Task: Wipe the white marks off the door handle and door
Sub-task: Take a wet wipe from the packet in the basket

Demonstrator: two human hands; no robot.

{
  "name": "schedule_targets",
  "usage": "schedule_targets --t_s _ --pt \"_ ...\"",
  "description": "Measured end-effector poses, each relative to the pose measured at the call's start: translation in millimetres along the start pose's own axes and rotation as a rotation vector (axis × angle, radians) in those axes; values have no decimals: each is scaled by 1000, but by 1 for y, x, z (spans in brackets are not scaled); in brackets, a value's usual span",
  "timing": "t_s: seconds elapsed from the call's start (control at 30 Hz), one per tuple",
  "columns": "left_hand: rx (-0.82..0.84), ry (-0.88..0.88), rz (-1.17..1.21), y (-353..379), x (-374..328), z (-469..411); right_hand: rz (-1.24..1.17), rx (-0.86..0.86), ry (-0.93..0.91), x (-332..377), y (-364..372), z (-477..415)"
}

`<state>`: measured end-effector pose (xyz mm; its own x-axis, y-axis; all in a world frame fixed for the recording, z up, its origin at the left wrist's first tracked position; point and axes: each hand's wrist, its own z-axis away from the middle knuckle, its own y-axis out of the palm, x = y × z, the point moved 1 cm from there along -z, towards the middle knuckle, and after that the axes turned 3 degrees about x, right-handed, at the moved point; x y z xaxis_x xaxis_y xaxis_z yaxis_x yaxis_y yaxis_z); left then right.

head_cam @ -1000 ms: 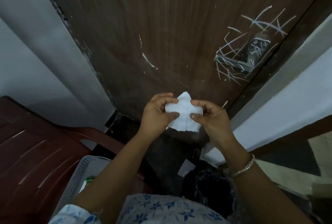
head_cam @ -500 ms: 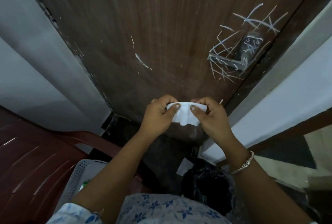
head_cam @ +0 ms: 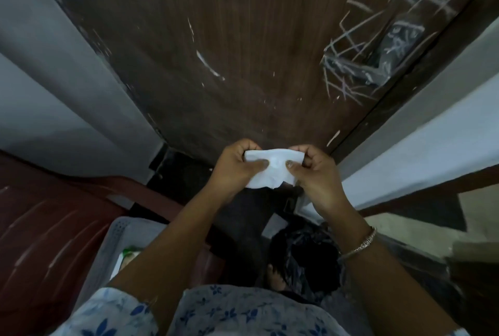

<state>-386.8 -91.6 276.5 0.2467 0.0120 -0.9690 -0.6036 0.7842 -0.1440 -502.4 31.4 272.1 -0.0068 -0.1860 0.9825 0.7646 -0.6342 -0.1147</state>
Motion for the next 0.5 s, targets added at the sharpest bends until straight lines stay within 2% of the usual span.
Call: schedule_targets --t_s 0.13,0.23,0.4,0.5 --pt "72 -77 12 8 41 -10 65 0 120 -45 6 -5" --pt "32 -187 -47 18 99 -18 -17 -55 322 -107 14 -10" --pt "-44 -299 55 42 220 -32 -177 -141 751 -261 28 -17" --pt "-15 -430 68 59 307 -36 11 -73 845 -350 36 -15"
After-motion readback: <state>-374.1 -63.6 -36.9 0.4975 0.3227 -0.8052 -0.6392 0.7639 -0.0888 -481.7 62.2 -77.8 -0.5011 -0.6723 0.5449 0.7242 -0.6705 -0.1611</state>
